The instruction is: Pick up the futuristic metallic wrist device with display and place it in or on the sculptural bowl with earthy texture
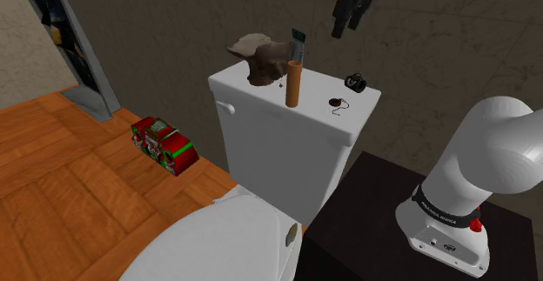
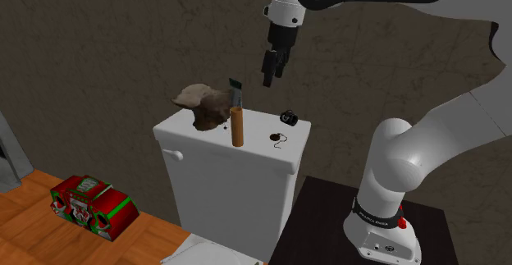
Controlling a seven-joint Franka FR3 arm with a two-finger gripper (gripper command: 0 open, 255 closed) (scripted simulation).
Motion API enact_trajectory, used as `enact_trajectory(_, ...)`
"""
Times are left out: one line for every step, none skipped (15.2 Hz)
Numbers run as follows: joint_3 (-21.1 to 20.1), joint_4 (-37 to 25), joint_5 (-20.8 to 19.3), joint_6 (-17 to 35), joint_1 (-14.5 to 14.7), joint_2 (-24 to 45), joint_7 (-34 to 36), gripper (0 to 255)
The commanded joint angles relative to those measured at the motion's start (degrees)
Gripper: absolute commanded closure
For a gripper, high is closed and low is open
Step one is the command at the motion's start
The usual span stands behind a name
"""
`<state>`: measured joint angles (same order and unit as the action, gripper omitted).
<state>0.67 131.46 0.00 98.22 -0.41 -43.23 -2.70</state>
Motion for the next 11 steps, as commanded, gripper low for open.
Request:
enact_trajectory(0.0, 0.0, 0.0, 0.0, 0.0, 0.0, 0.0, 0)
enact_trajectory(0.7, 1.3, -0.5, 0.5, -0.2, 0.0, -0.9, 0)
enact_trajectory(1.3, 2.6, -1.0, 1.0, -0.4, 0.0, -1.8, 0)
enact_trajectory(2.0, 3.9, -1.5, 1.4, -0.7, 0.1, -2.6, 0)
enact_trajectory(2.6, 5.1, -2.1, 2.0, -0.9, 0.2, -3.5, 0)
enact_trajectory(3.3, 6.3, -2.7, 2.5, -1.2, 0.4, -4.4, 0)
enact_trajectory(4.0, 7.5, -3.3, 3.0, -1.5, 0.6, -5.3, 0)
enact_trajectory(4.7, 8.6, -3.9, 3.6, -1.8, 0.8, -6.1, 0)
enact_trajectory(5.4, 9.7, -4.6, 4.2, -2.2, 1.1, -7.0, 0)
enact_trajectory(6.1, 10.8, -5.3, 4.7, -2.6, 1.5, -7.9, 0)
enact_trajectory(6.8, 11.8, -6.0, 5.4, -2.9, 1.8, -8.7, 0)
